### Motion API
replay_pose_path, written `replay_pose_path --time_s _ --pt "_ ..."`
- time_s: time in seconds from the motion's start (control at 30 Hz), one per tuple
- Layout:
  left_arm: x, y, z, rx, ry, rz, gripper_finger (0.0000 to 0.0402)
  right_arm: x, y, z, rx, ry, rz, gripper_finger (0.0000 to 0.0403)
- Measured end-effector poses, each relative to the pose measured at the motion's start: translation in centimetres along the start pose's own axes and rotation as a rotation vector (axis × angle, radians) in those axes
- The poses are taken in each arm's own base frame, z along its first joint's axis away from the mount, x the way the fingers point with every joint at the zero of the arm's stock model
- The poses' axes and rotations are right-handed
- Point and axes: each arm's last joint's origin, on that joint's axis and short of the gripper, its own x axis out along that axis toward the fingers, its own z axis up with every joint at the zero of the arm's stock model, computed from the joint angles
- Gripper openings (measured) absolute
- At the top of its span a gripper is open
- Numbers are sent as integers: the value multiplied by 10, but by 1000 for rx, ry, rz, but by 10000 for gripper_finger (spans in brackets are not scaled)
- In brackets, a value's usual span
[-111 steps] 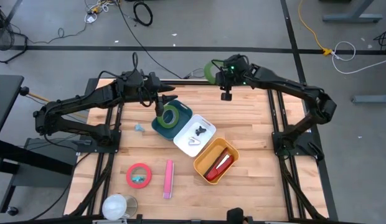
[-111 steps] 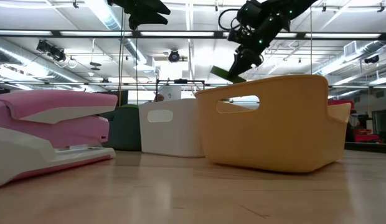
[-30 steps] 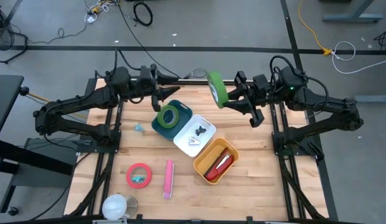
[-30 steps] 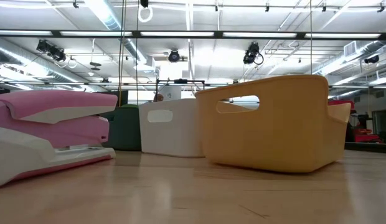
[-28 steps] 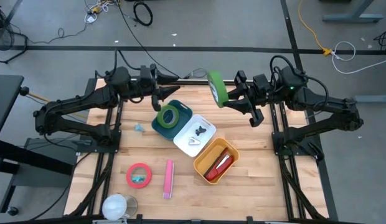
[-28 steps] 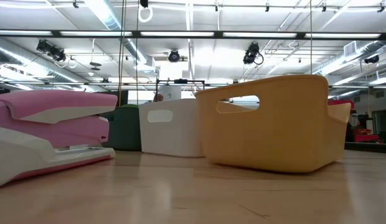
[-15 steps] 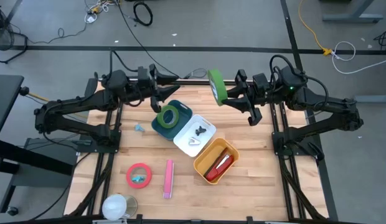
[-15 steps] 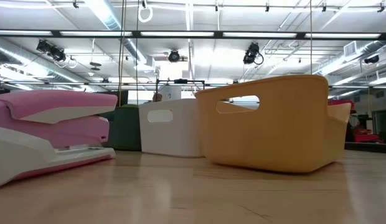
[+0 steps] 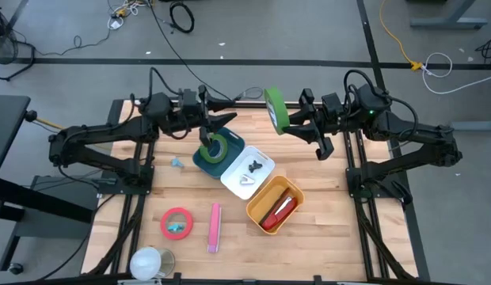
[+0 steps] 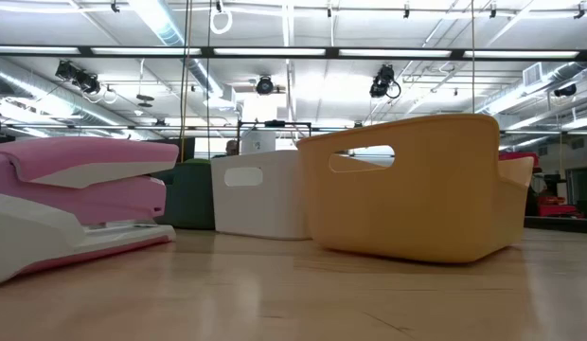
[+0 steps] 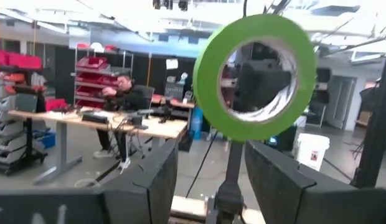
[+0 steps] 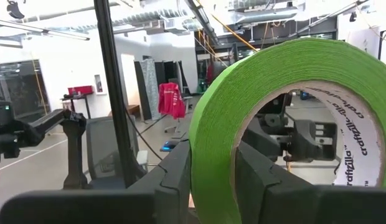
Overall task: Pick and place Stapler, Stapler remover, tape
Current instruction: Put the green tape into the blue bin
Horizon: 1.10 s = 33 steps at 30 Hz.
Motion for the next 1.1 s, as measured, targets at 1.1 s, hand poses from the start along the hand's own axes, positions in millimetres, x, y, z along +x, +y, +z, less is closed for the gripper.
replay_pose_path --time_s 1.1 --pt "82 -6 41 116 137 25 248 0 -1 0 -52 -2 -34 89"
